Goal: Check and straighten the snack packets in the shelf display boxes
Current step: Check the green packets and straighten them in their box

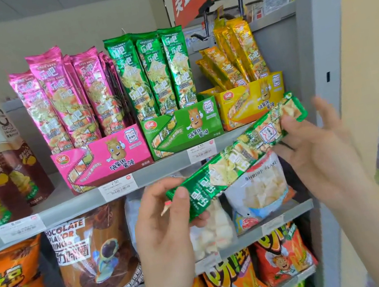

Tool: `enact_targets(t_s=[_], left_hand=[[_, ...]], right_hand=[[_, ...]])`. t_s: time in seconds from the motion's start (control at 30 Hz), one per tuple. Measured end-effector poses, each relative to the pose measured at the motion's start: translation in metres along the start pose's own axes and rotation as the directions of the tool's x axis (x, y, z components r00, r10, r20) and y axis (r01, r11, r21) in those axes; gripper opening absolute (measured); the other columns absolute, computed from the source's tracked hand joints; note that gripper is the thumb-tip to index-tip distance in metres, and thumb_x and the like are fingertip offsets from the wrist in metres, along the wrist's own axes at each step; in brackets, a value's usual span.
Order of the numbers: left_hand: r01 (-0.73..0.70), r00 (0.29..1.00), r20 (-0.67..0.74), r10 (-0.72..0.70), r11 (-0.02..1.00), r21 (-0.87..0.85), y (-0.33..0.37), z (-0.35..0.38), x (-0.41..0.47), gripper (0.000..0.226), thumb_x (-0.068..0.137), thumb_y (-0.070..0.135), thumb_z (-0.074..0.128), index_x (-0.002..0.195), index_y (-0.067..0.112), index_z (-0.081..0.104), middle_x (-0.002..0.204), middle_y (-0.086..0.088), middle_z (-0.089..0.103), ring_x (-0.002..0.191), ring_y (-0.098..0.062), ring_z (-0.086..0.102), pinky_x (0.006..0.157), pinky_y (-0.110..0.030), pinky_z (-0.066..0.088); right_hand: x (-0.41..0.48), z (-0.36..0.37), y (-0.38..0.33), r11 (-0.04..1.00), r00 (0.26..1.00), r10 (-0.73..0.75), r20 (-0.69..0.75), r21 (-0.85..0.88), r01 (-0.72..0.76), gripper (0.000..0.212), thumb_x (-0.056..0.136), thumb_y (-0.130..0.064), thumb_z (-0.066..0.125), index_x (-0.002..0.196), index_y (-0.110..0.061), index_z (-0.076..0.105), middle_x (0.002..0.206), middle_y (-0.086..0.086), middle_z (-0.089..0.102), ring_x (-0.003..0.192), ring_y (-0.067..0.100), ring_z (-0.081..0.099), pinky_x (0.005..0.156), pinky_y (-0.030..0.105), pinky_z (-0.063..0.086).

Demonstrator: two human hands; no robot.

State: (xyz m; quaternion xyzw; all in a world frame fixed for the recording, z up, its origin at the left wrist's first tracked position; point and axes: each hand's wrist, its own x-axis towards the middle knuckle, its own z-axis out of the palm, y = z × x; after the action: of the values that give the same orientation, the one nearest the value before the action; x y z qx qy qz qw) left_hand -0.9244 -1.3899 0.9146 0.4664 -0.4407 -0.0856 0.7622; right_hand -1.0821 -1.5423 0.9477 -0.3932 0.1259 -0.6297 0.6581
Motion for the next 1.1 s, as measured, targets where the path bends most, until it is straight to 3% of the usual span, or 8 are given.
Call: enact_targets(t_s=[0.17, 0.3, 0.43, 0.57, 0.67, 0.77, 0.9, 1.1], left_hand=[[-0.272, 0.955, -0.068, 0.287, 0.946, 0.178, 0.034, -0.006, 0.045, 0.013, 0.089, 0.041, 0.056, 0.095, 0.042, 0.067, 0.072, 0.017, 0.053, 0.061, -0.002, 0.047, 0.054, -0.023, 0.046], [-0.418, 0.9, -0.023, 0.435, 0.878, 0.232, 0.062, 0.019, 0.079, 0.016, 0.093, 0.021, 0.061, 0.092, 0.034, 0.071, 0.067, 0.016, 0.059, 0.052, 0.003, 0.047, 0.048, -0.015, 0.043], [-0.485, 0.869, 0.04, 0.494, 0.831, 0.271, 0.082, 0.066, 0.111, 0.013, 0.088, 0.02, 0.065, 0.089, 0.032, 0.071, 0.077, 0.012, 0.067, 0.062, 0.0, 0.054, 0.053, -0.031, 0.049], [-0.559, 0.828, 0.175, 0.533, 0.757, 0.338, 0.095, 0.109, 0.139, 0.016, 0.091, 0.021, 0.063, 0.093, 0.034, 0.072, 0.084, 0.012, 0.072, 0.073, 0.004, 0.06, 0.068, -0.024, 0.051], [-0.544, 0.838, 0.292, 0.461, 0.752, 0.374, 0.107, 0.131, 0.169, 0.024, 0.096, 0.033, 0.051, 0.087, 0.035, 0.073, 0.077, 0.009, 0.073, 0.07, -0.002, 0.062, 0.069, -0.034, 0.057], [-0.584, 0.789, 0.384, 0.48, 0.39, 0.712, 0.109, 0.146, 0.21, 0.032, 0.091, 0.039, 0.048, 0.09, 0.019, 0.073, 0.084, -0.002, 0.073, 0.082, -0.017, 0.067, 0.077, -0.039, 0.054], [-0.435, 0.868, 0.485, 0.109, -0.307, 0.847, 0.091, 0.152, 0.247, 0.04, 0.092, 0.049, 0.049, 0.122, 0.025, 0.061, 0.12, -0.004, 0.065, 0.115, -0.029, 0.056, 0.09, -0.044, 0.051], [-0.465, 0.882, 0.45, -0.137, -0.402, 0.789, 0.083, 0.124, 0.263, 0.039, 0.092, 0.052, 0.054, 0.127, 0.036, 0.058, 0.141, 0.008, 0.052, 0.124, -0.019, 0.053, 0.096, -0.043, 0.05]], right_hand=[[0.013, -0.011, -0.034, 0.671, 0.908, 0.003, 0.42, -0.674, 0.31, 0.041, 0.063, -0.032, 0.077, 0.103, -0.041, 0.072, 0.107, -0.014, 0.071, 0.099, 0.001, 0.067, 0.074, 0.014, 0.054], [0.023, -0.005, -0.037, 0.526, 0.775, 0.216, 0.594, -0.739, 0.42, 0.046, 0.062, -0.054, 0.073, 0.107, -0.044, 0.068, 0.11, -0.025, 0.067, 0.105, -0.007, 0.061, 0.092, 0.023, 0.049], [0.029, 0.008, -0.027, 0.686, 0.656, 0.226, 0.721, -0.595, 0.418, 0.041, 0.077, -0.06, 0.063, 0.117, -0.06, 0.054, 0.101, -0.034, 0.066, 0.091, -0.012, 0.061, 0.074, 0.006, 0.046], [0.046, 0.011, -0.02, 0.783, 0.749, 0.02, 0.662, -0.476, 0.4, 0.035, 0.08, -0.056, 0.058, 0.098, -0.082, 0.044, 0.082, -0.046, 0.06, 0.075, -0.024, 0.056, 0.062, -0.005, 0.036], [0.071, 0.003, -0.021, 0.866, 0.801, -0.008, 0.599, -0.396, 0.305, 0.036, 0.076, -0.068, 0.06, 0.111, -0.061, 0.056, 0.075, -0.026, 0.063, 0.06, -0.01, 0.054, 0.055, 0.006, 0.038], [0.093, 0.001, -0.027, 0.919, 0.873, 0.023, 0.488, -0.353, 0.173, 0.05, 0.068, -0.077, 0.059, 0.109, -0.049, 0.06, 0.082, 0.0, 0.068, 0.067, 0.009, 0.058, 0.058, 0.025, 0.043], [0.113, 0.013, -0.039, 0.949, 0.88, -0.031, 0.474, -0.263, 0.175, 0.017, 0.074, -0.056, 0.057, 0.09, -0.055, 0.063, 0.085, -0.001, 0.067, 0.055, -0.004, 0.059, 0.046, 0.008, 0.045], [0.145, 0.034, -0.025, 0.949, 0.852, -0.098, 0.514, -0.209, 0.235, 0.029, 0.083, -0.054, 0.065, 0.11, -0.042, 0.064, 0.106, -0.013, 0.072, 0.095, 0.006, 0.069, 0.079, 0.035, 0.057]])
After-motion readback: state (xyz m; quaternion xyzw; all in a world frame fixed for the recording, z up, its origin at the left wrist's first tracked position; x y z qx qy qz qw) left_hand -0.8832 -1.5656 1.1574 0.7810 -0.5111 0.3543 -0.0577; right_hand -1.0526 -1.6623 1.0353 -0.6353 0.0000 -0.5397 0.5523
